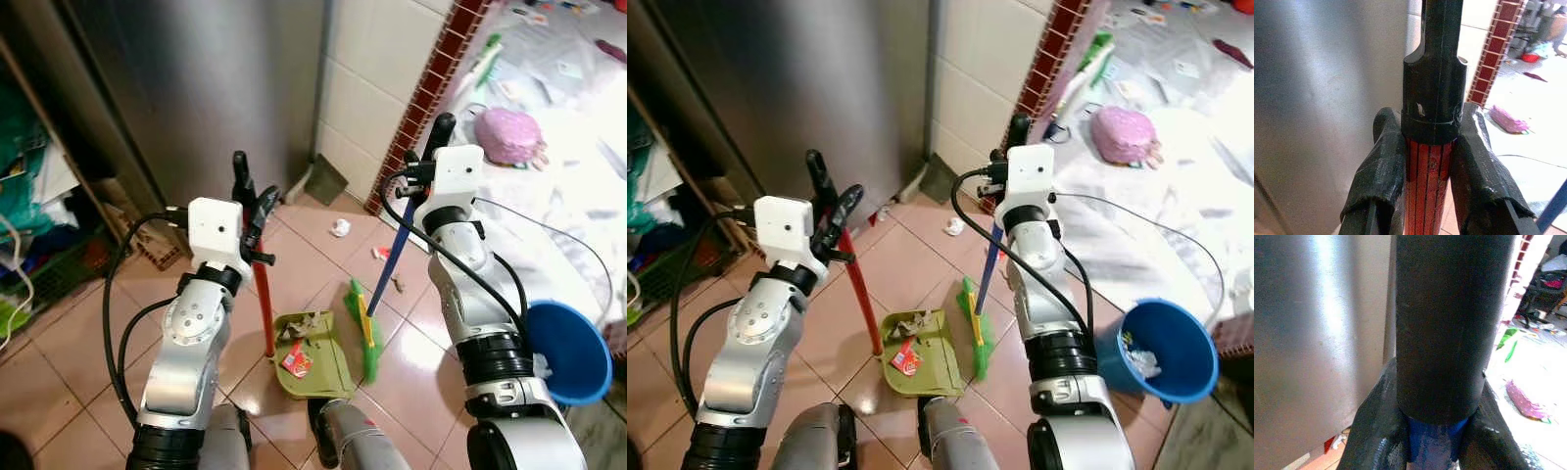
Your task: Sweep floor
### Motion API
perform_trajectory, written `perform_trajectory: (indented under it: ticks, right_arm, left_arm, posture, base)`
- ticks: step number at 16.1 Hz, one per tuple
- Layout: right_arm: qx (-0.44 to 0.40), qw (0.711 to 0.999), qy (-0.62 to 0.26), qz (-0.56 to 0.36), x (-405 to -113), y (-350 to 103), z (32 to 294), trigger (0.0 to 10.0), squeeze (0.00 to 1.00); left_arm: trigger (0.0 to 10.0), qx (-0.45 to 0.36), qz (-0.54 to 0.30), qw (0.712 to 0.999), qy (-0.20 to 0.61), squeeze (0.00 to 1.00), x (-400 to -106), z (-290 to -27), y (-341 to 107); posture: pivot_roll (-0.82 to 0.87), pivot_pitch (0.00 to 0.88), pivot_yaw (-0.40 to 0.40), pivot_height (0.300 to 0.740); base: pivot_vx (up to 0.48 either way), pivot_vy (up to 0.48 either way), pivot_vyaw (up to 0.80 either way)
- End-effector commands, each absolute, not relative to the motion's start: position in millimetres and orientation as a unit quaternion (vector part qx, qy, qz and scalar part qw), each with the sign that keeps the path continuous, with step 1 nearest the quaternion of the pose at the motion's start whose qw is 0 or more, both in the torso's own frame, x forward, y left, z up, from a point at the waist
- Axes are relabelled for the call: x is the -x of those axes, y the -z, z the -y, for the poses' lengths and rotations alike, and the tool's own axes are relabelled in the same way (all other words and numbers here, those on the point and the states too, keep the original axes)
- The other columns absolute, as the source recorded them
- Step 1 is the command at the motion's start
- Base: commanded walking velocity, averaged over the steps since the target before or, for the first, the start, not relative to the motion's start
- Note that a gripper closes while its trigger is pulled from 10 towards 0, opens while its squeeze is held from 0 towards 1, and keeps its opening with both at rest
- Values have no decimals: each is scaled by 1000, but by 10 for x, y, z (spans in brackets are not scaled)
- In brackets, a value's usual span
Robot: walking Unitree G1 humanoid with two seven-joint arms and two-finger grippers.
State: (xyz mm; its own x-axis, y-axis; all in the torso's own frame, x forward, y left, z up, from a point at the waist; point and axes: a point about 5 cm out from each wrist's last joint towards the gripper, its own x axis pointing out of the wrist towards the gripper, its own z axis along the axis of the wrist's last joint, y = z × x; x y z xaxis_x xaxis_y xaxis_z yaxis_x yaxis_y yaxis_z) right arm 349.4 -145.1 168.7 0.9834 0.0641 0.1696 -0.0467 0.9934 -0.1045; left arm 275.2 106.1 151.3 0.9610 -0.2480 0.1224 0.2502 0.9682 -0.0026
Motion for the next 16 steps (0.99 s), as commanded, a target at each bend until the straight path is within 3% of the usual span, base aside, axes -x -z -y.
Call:
perform_trajectory:
  ticks: [1,16]
  right_arm:
    - [58,996,-16,68,-3500,-1631,1533,10000,0]
    - [57,996,-8,62,-3500,-1602,1572,10000,0]
  left_arm:
    - [10000,15,83,987,134,0,-2734,-1043,-1621]
    - [10000,10,78,986,144,0,-2742,-1019,-1642]
  posture:
    - [4,161,-71,740]
    - [-14,166,-53,740]
  base:
    - [0,247,-800]
    - [0,216,-800]
